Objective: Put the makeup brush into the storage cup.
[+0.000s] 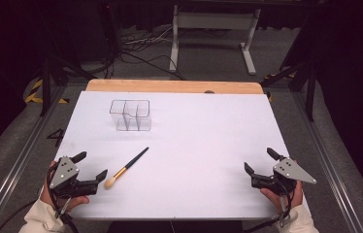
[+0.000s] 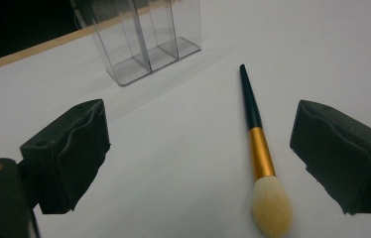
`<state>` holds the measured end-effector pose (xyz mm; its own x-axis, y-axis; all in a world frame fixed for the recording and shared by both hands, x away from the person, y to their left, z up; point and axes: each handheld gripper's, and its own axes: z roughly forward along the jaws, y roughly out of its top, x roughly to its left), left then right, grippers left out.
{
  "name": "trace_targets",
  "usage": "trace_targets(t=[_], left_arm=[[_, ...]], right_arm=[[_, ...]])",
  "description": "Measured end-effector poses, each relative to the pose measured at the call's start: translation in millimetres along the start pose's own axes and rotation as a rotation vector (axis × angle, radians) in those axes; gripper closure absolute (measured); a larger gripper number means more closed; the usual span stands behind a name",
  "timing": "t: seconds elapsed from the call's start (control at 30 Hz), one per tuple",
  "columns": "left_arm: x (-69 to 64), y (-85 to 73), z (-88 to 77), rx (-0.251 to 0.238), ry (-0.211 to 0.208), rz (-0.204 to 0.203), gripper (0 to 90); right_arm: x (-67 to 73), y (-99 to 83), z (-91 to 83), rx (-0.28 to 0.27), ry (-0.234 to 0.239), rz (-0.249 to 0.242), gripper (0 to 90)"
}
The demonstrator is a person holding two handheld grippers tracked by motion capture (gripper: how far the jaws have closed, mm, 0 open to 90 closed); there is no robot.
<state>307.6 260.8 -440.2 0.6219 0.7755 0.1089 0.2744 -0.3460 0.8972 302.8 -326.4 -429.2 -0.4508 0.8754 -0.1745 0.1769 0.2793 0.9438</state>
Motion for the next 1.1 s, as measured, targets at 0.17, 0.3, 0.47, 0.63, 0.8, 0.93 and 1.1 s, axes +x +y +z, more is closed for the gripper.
trace_targets(t=[0.17, 0.3, 0.47, 0.63, 0.8, 0.93, 1.1], left_arm=[[-2.5, 2.1, -1.3, 0.011, 0.000, 0.006, 9.1], [-2.7, 4.6, -2.2, 0.025, -0.001, 0.009, 8.6], [-5.2, 11.8, 0.9, 0.055, -0.014, 0.018, 8.5], [-10.2, 20.7, 8.6, 0.103, -0.045, 0.037, 8.6], [-14.9, 27.4, 17.1, 0.170, -0.087, 0.059, 10.3], [-18.4, 30.5, 30.3, 0.286, -0.088, 0.085, 11.4], [-21.8, 38.3, 42.8, 0.386, -0.105, 0.112, 16.4]], right_arm=[[-1.6, -2.9, -1.7, 0.017, -0.013, -0.004, 8.0], [2.2, 0.3, -1.4, 0.009, -0.018, -0.019, 7.8], [2.4, -1.7, 2.7, 0.027, -0.013, -0.022, 7.8], [1.5, -2.5, 3.2, 0.033, -0.013, -0.017, 7.8], [3.4, -2.5, 4.0, 0.040, -0.006, -0.024, 7.8], [3.3, -2.5, 4.7, 0.046, -0.008, -0.030, 7.8], [2.0, -2.9, 4.2, 0.047, -0.010, -0.025, 7.8]])
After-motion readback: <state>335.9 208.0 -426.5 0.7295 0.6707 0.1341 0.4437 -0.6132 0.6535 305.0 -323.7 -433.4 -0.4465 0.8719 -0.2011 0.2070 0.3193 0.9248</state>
